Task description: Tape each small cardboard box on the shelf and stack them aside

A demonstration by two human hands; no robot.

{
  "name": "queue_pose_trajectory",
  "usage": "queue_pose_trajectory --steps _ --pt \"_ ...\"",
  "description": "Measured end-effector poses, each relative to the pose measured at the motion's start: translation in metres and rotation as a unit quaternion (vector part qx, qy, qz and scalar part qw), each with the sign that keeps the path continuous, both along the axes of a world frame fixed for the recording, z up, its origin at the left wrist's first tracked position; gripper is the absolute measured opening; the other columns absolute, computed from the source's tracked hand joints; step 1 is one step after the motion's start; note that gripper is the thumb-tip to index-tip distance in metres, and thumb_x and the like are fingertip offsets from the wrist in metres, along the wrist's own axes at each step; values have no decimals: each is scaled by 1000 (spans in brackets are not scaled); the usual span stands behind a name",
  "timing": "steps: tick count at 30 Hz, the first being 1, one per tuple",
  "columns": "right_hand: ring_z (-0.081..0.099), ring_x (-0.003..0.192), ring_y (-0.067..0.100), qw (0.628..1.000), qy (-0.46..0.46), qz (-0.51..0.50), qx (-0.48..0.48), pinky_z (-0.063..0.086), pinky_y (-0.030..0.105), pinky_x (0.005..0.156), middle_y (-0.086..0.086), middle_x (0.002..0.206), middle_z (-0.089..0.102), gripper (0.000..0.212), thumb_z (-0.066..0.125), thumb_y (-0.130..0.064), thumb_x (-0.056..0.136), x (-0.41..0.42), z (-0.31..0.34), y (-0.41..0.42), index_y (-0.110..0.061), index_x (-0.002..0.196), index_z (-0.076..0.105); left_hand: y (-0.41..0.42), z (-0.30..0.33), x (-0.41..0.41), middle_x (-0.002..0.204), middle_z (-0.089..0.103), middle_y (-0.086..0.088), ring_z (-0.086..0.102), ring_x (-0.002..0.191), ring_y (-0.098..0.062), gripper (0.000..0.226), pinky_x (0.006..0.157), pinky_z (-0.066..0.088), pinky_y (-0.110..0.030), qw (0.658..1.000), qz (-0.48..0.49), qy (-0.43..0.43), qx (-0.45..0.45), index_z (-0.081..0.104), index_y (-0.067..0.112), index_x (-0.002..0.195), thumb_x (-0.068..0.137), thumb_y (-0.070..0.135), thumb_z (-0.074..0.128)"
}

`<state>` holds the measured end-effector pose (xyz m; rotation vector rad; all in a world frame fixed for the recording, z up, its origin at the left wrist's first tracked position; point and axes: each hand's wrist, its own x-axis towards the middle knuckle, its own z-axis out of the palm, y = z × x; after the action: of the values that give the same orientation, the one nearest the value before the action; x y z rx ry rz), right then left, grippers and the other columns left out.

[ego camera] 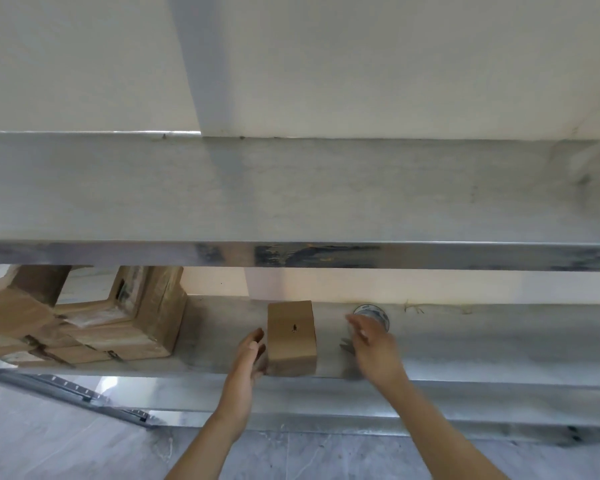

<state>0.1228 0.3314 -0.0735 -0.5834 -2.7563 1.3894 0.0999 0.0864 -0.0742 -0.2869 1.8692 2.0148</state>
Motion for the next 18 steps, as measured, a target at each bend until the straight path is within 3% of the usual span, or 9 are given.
queue_pose_trajectory --steps 1,3,5,7,9,12,14,16,18 --pt "52 129 23 994 -17 38 104 42 33 107 2 139 58 40 51 -1 95 -3 -2 18 -17 130 62 -3 1 -1 142 56 10 51 133 -13 50 116 38 -48 1000 19 8 -7 54 39 133 88 57 44" --pt "45 134 22 951 -102 123 263 36 31 105 -2 145 53 53 51 1 87 -10 -6 45 -20 134 58 -8 6 0 140 56 16 50 133 -9 46 117 35 -48 997 59 32 -27 57 39 130 89 53 44" --pt "43 133 17 906 -162 175 350 33 31 104 -7 142 53 51 49 -5 89 -17 -9 58 -28 133 59 -12 13 0 140 56 16 49 134 -7 46 119 33 -47 992 98 59 -45 58 36 132 90 49 43" --pt "46 128 16 875 -163 209 405 34 32 103 -6 135 58 48 46 -8 92 -24 -10 63 -33 129 63 -14 25 0 140 56 13 48 134 -8 43 119 32 -43 985 129 98 -57 58 28 135 96 42 44" --pt "49 124 18 863 -147 227 428 36 34 101 -5 130 62 43 44 -12 94 -27 -10 65 -33 124 66 -13 34 -1 139 57 9 49 132 -7 32 117 33 -35 979 146 128 -60 56 22 135 106 24 43" --pt "51 120 19 863 -135 239 424 37 36 99 -3 123 65 33 41 -33 98 -24 -15 64 -28 114 69 -8 49 -2 134 59 7 52 122 6 33 109 36 -15 975 138 164 -65 57 17 134 107 9 38" --pt "50 123 19 872 -127 234 409 36 37 100 -6 124 64 34 43 -44 98 -22 -18 64 -31 117 69 -3 55 -3 132 60 5 53 121 3 33 108 37 -14 970 128 191 -75 57 12 133 107 7 37" --pt "50 122 19 873 -123 241 406 36 36 98 -6 122 64 29 45 -37 100 -23 -19 67 -30 117 67 4 59 -2 131 61 7 53 124 -3 31 111 37 -23 967 111 210 -88 58 13 132 107 8 40" --pt "54 118 21 877 -88 236 408 37 35 93 -4 116 65 24 47 -21 98 -23 -18 68 -25 110 67 10 63 1 128 61 17 52 125 0 31 107 37 -18 964 83 230 -108 59 24 128 102 18 45"
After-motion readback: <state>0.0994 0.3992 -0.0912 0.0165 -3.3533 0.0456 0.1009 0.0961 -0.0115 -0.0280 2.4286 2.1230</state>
